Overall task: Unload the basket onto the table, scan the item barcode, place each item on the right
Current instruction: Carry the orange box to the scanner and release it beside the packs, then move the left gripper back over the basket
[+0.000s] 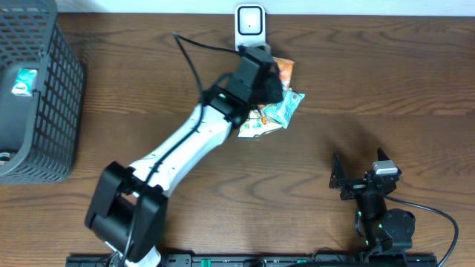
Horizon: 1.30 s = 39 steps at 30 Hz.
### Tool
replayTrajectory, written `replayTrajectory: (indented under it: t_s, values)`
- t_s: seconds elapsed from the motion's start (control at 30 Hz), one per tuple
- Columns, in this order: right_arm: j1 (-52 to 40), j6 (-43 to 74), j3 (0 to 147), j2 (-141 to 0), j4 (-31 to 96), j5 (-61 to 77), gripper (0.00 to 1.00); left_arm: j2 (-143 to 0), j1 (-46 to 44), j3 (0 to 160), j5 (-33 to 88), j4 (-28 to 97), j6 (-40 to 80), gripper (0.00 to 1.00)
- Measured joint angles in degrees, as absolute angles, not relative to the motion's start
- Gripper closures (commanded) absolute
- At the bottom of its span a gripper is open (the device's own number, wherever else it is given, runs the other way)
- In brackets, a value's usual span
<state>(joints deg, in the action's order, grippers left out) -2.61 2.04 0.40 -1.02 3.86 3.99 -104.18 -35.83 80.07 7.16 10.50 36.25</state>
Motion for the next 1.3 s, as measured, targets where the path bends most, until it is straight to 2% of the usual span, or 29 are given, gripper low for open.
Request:
replayTrajectory:
  t_s: [0.17,0.27,0.3,0.37,0.57,0.83,1.03,1.3]
  values:
    - [-2.6,2.0,0.4,-1.0,3.9,4.0,0.01,-107.8,-37.5,80.1,4.7,8.7,36.9,0.92]
    - [-2.6,2.0,0.4,-1.0,3.9,4.0,0.01,-110.0,-37.6,80.1,4.0,8.7,37.6,0.87]
    - [-2.6,2.0,0.4,-1.0,3.9,4.0,0.01,-110.6,-37.6,80.1,3.9,8.7,37.7,0.83]
    - [-2.6,2.0,0.4,-1.0,3.9,4.0,0.01,-111.7,-37.6,80.1,3.7,8.7,37.8,0.64]
    - [-2.6,2.0,0.4,-1.0,3.9,4.0,0.01,-112.3,-37.6,80.1,3.5,6.3,38.6,0.53]
    - [-2.6,2.1,0.4,-1.0,3.9,4.0,0.01,-110.6,-37.6,80.1,3.5,5.6,37.1,0.51]
    - [-2.6,2.0,0.4,-1.0,3.9,4.0,0.01,-102.3,-36.6,80.1,3.5,5.9,30.2,0.51]
    - [-2.6,2.1,0.4,-1.0,3.9,4.0,0.01,-87.4,-27.3,80.1,2.3,10.6,23.0,0.51]
